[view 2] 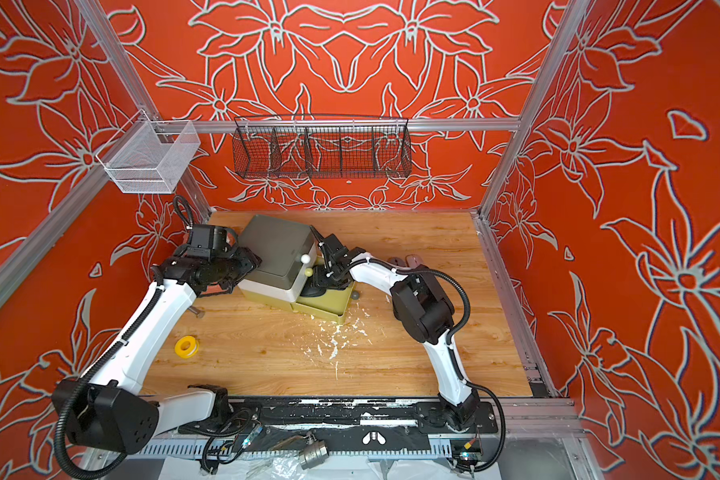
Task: Take the mice out of the drawer
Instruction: Pick up the mouse from the drawer.
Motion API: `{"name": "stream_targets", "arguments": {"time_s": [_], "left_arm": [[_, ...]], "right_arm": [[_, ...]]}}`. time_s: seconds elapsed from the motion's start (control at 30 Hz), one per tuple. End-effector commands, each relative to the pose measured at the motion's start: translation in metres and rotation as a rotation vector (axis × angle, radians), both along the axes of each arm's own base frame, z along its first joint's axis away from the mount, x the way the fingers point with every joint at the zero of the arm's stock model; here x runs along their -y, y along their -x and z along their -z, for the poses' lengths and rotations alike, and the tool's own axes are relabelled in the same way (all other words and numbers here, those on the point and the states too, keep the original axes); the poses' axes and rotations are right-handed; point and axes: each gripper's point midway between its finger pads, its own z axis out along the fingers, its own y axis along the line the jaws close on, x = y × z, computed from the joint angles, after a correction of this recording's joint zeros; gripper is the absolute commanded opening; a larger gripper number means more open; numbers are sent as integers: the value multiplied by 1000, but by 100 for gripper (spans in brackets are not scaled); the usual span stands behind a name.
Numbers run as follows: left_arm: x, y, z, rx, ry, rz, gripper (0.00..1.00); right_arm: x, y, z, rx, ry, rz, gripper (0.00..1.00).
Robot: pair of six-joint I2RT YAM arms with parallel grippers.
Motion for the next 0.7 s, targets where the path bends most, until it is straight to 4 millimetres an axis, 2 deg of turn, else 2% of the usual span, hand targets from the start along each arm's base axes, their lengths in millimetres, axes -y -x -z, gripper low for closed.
{"name": "stream_targets", "arguments": {"time_s": [0.0,0.17,0.3,0.4,0.67], "left_arm": [[2,2,-6,23,10,4,63],[3,1,-5,25,16,2,63],[2,1,-4,23,12,-2,63],[-1,1,-4,23,6,-21,63],[-4,0,4,17,5,-48,62]], "right_arm": [[-14,-13,-5,12,-78,40,63],[-13,-19,8,-6,-58,69,65],[-3,-17,21,-40,17,95,65],[13,-7,30,-73,102,128,64],[52,23,27,-62,244,185,60]]}}
